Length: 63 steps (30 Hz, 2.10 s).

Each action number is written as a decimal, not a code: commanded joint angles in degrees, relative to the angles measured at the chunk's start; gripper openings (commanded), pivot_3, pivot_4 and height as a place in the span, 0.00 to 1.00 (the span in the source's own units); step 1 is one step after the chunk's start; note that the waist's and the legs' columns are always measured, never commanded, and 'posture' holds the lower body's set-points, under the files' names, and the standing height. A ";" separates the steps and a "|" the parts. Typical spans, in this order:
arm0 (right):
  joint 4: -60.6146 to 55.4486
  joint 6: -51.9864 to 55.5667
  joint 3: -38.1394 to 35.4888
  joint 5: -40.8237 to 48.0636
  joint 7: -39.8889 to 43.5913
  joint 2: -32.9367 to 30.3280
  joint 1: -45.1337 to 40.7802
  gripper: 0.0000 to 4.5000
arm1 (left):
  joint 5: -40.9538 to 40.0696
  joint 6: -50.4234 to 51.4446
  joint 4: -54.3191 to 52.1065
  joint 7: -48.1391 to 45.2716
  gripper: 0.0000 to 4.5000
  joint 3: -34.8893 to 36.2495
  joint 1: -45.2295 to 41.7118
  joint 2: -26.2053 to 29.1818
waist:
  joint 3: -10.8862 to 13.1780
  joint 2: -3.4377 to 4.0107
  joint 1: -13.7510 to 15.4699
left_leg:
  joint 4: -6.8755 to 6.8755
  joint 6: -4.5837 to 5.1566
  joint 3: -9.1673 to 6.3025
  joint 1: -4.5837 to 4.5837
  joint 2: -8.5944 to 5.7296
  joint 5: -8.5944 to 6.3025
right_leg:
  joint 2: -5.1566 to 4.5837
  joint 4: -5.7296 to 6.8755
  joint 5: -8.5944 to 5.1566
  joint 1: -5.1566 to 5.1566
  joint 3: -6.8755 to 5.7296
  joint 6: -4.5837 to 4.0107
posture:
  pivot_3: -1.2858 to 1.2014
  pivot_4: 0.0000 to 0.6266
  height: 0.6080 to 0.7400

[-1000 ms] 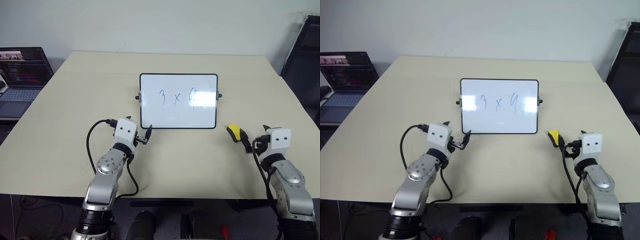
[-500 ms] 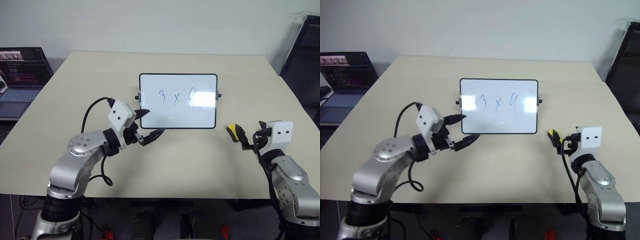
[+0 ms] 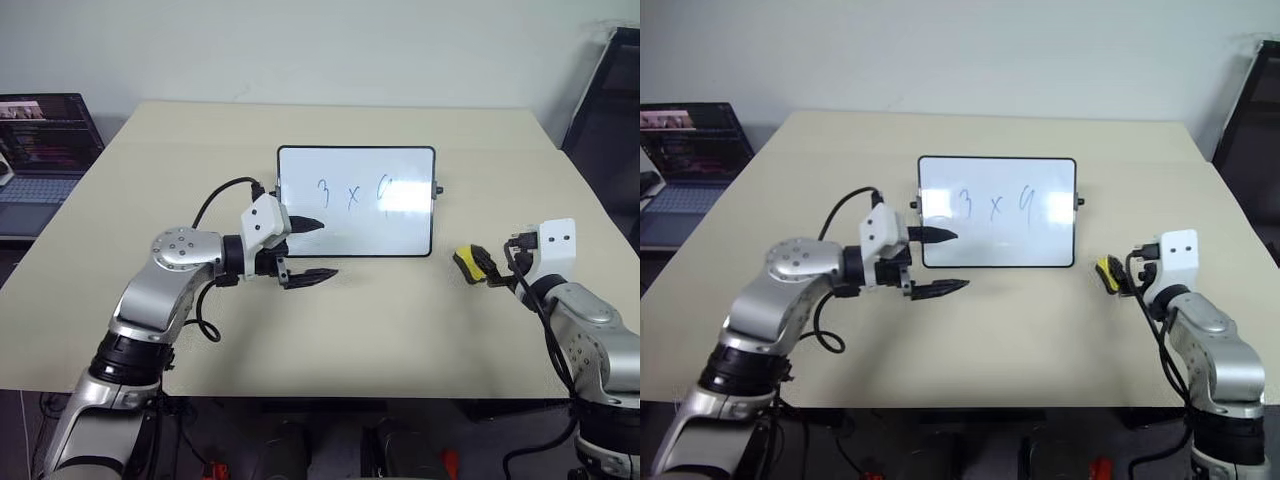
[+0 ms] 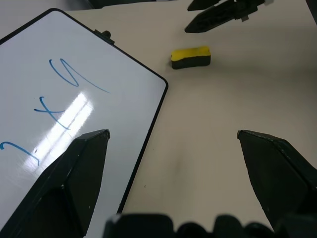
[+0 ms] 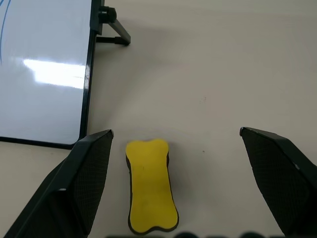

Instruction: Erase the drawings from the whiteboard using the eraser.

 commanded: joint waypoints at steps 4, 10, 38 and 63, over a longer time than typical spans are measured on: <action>1.64 0.78 -0.06 0.70 0.48 0.43 -2.25 1.00 | 0.56 -3.46 -0.27 -3.65 1.00 -1.57 -0.38 -0.88 | 0.00 0.00 -0.06 | 0.00 0.01 0.04 -0.08 0.00 0.00 | -0.01 0.00 0.10 -0.08 0.00 -0.17 | 0.52 0.24 1.00; 2.25 0.46 2.75 -0.18 2.56 0.46 -1.44 1.00 | -0.19 -0.64 -2.93 -4.88 1.00 -2.31 -0.66 -1.33 | 0.01 0.01 -0.08 | 0.02 0.01 -0.01 -0.17 0.01 0.00 | 0.02 0.01 0.10 -0.15 -0.02 -0.17 | 0.52 0.24 1.00; 11.95 -4.53 5.56 -3.40 3.89 2.44 -2.98 0.30 | 0.13 3.54 -5.24 -3.44 1.00 -2.86 -2.29 -3.17 | 0.01 0.01 -0.07 | 0.04 0.01 -0.01 -0.18 0.01 0.00 | 0.02 0.03 0.11 -0.16 -0.07 -0.17 | 0.52 0.24 1.00; 14.45 -7.57 5.90 -4.88 2.99 4.16 -5.29 0.91 | -0.58 5.55 -4.38 -2.11 1.00 -0.87 -0.92 -1.47 | 0.01 0.01 -0.08 | 0.05 0.00 -0.01 -0.17 0.01 0.00 | 0.02 0.05 0.12 -0.16 -0.07 -0.18 | 0.52 0.24 1.00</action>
